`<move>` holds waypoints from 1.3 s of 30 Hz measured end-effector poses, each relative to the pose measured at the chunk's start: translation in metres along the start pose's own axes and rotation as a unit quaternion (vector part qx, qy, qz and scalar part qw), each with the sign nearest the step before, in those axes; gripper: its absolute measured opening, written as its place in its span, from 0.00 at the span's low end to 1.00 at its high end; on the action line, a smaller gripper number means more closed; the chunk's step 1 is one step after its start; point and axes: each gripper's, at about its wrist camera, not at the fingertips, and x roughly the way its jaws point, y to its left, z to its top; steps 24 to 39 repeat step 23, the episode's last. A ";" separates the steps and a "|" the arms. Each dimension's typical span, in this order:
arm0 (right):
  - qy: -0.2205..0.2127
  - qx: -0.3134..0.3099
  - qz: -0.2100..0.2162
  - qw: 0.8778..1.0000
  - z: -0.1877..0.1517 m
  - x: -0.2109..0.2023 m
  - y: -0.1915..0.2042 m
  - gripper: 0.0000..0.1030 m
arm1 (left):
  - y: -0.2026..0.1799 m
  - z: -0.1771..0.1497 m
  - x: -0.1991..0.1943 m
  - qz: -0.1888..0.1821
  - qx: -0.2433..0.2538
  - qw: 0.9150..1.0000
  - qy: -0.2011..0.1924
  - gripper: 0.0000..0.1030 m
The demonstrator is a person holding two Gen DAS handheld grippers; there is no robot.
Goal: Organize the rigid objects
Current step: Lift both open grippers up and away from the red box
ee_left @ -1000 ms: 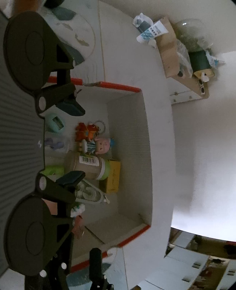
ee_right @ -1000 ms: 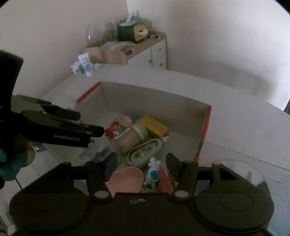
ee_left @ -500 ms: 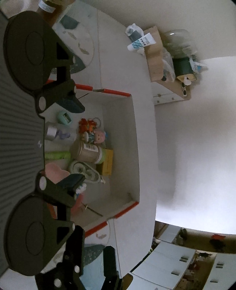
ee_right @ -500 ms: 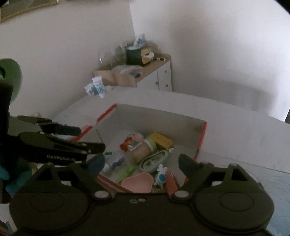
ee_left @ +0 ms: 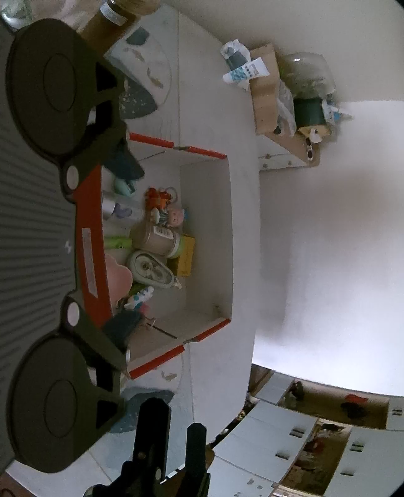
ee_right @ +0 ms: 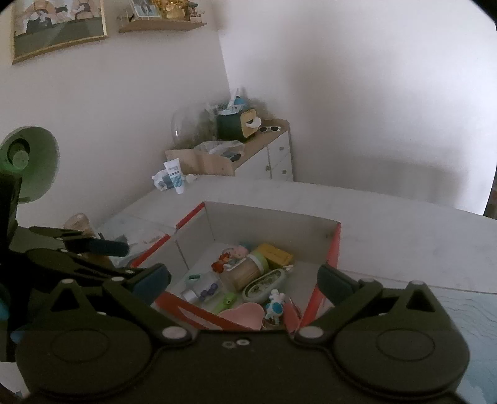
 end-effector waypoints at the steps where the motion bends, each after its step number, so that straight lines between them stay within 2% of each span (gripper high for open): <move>1: -0.002 0.000 0.000 1.000 0.000 -0.002 0.001 1.00 | 0.000 -0.001 -0.002 0.000 -0.002 1.000 -0.002 0.99; 5: -0.011 0.005 -0.003 1.000 -0.003 -0.008 0.001 1.00 | 0.001 -0.005 -0.006 -0.007 -0.015 1.000 0.003 0.99; 13: -0.014 0.016 -0.001 1.000 -0.006 -0.015 -0.001 1.00 | -0.004 -0.012 -0.012 -0.013 -0.006 1.000 0.000 0.99; 39: -0.011 0.019 -0.001 1.000 -0.008 -0.016 -0.002 1.00 | -0.011 -0.012 -0.012 -0.005 0.005 1.000 -0.001 0.99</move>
